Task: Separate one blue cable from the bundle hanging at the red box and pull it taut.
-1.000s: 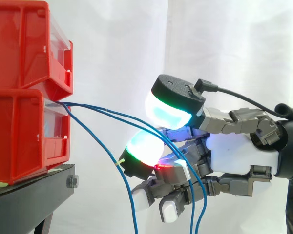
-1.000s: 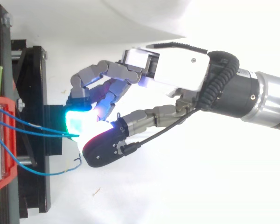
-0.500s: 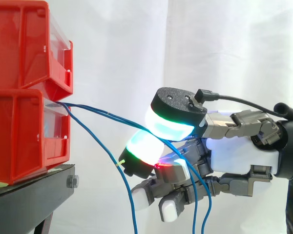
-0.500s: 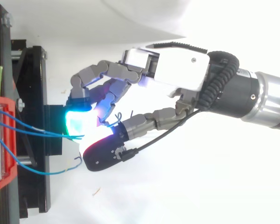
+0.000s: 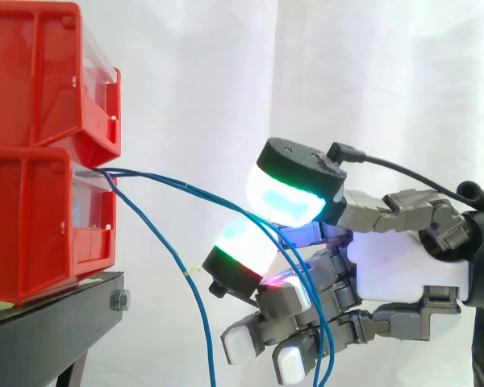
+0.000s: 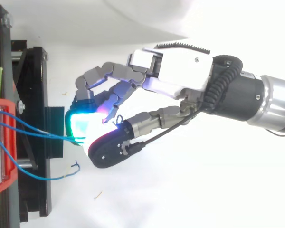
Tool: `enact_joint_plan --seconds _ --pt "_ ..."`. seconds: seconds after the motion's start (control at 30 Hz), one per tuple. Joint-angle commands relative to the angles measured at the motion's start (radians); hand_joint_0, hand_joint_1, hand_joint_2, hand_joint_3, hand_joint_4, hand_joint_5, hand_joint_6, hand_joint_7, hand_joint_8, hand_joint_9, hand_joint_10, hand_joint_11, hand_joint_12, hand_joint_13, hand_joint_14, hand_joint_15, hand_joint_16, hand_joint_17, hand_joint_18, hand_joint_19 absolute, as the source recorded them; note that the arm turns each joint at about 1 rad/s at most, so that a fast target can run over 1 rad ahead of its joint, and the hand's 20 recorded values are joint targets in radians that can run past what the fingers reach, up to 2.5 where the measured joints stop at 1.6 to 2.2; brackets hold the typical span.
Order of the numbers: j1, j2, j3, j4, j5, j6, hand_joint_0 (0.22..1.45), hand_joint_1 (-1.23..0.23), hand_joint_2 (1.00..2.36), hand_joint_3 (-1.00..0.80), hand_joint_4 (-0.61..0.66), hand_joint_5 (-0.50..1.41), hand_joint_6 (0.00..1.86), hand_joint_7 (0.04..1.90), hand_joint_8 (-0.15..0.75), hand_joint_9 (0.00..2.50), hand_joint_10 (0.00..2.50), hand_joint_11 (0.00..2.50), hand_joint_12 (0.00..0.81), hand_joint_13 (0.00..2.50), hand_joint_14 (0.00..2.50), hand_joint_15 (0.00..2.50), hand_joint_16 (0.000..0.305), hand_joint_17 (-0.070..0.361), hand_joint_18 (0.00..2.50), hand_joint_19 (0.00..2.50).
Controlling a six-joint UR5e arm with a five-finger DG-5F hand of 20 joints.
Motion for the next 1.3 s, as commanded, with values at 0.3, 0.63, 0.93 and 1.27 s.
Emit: enact_joint_plan --seconds 0.3,0.63,0.93,1.27 --pt "0.008 -0.001 0.0 0.0 0.014 0.004 0.51 -0.74 1.0 -0.5 0.2 -0.18 0.82 1.2 0.375 1.04 0.02 1.2 0.456 0.74 0.02 0.64 0.058 0.131 0.8 0.74" --pt "0.01 -0.001 0.0 -0.003 0.019 0.006 0.72 -0.86 1.02 -0.32 0.07 -0.2 0.85 1.29 0.35 1.04 0.02 1.22 0.425 0.78 0.02 0.66 0.053 0.119 0.83 0.71" --pt "0.013 -0.001 0.0 -0.003 0.019 0.004 0.62 -0.66 1.02 -0.31 0.13 -0.19 0.83 1.19 0.356 1.07 0.03 1.23 0.431 0.78 0.02 0.67 0.054 0.121 0.81 0.75" --pt "0.011 0.001 0.0 -0.003 0.019 0.004 0.62 -0.57 1.02 -0.24 0.15 -0.15 0.74 1.21 0.35 1.07 0.03 1.2 0.429 0.77 0.02 0.67 0.054 0.122 0.79 0.77"
